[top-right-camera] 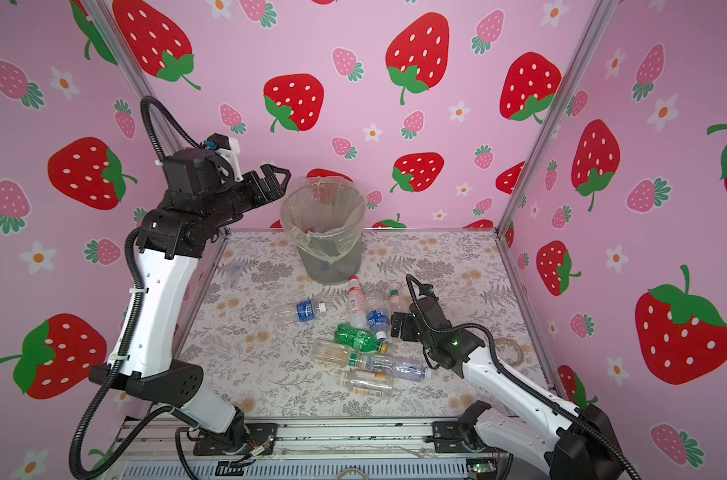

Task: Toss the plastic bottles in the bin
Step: 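Open the left gripper over the wastebasket while the right gripper lowers onto the green-capped bottle, then close the right gripper around the clear green-capped bottle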

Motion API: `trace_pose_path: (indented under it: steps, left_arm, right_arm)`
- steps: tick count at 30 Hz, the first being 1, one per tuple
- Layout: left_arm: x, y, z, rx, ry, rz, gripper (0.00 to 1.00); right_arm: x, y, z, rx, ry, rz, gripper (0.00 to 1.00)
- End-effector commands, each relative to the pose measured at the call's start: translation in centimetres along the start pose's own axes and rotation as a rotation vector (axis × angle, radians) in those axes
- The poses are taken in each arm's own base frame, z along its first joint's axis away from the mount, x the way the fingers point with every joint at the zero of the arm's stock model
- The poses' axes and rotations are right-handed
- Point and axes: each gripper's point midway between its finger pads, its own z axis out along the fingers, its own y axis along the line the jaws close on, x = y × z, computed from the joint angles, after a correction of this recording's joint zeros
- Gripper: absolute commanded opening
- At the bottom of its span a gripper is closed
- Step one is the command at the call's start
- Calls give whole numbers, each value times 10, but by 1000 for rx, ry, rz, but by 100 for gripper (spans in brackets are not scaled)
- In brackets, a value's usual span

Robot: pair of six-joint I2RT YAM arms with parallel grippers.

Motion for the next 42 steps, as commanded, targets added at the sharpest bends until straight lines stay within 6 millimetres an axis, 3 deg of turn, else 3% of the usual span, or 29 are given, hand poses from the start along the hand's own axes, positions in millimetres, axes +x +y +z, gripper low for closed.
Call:
trace_pose_path:
  steps: [1, 16, 28, 38, 42]
  left_arm:
    - [20, 9, 7, -12, 54, 9, 99]
    - [97, 66, -26, -167, 138, 68, 99]
    - [176, 111, -31, -271, 311, 76, 99]
    - [223, 134, -45, -307, 409, 73, 99]
    - [233, 140, -52, -329, 443, 81, 99]
  right_arm:
    - [-3, -5, 0, 31, -4, 4, 99]
    - [16, -14, 14, 67, 68, -46, 99]
    - [28, -12, 23, 61, 130, -89, 99]
    - [29, -6, 39, 65, 177, -158, 98]
    - [25, -5, 45, 83, 195, -185, 97]
